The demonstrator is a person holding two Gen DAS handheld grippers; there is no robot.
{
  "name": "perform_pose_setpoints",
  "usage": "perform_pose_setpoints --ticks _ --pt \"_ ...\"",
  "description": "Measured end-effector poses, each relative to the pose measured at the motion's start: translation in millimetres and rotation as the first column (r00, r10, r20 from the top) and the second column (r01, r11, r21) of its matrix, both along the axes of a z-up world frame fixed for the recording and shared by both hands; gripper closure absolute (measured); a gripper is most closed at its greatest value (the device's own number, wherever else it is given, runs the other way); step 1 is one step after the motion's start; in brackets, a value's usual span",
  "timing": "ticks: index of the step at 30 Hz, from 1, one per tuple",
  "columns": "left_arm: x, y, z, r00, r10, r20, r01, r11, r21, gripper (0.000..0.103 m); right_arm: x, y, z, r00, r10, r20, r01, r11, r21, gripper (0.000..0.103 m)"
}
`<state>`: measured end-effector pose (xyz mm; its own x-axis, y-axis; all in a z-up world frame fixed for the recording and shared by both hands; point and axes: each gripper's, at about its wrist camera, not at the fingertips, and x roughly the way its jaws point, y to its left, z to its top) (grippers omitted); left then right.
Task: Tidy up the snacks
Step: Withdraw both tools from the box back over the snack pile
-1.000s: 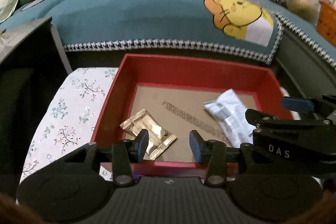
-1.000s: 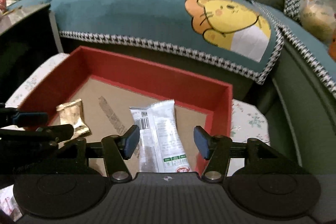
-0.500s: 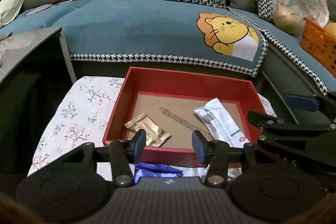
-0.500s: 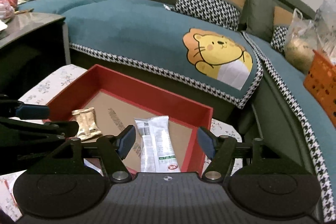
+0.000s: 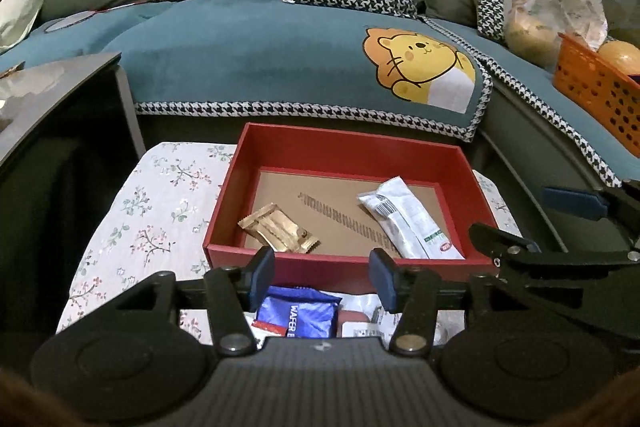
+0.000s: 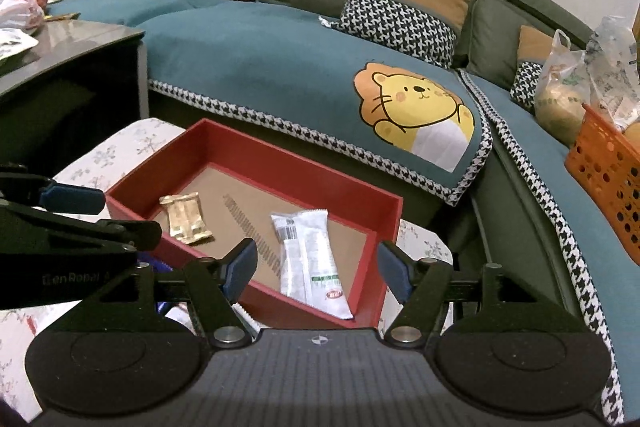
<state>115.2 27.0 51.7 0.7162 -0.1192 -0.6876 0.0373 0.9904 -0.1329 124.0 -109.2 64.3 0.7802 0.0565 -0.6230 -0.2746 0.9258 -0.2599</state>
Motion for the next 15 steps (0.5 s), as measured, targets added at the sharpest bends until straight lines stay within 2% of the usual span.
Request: perform_pose_setpoints --ticks 8,15 --pt "-16 -2 -5 0.999 -0.022 -0.027 0.023 1.000 0.013 0.007 -17 -1 -6 0.999 -0.009 -0.032 0.008 1.000 -0.015 0.027" --pt "-30 1 -16 0.997 -0.036 -0.074 0.038 0.999 0.020 0.006 -33 -4 -18 0.995 -0.020 -0.096 0.018 1.000 -0.015 0.025"
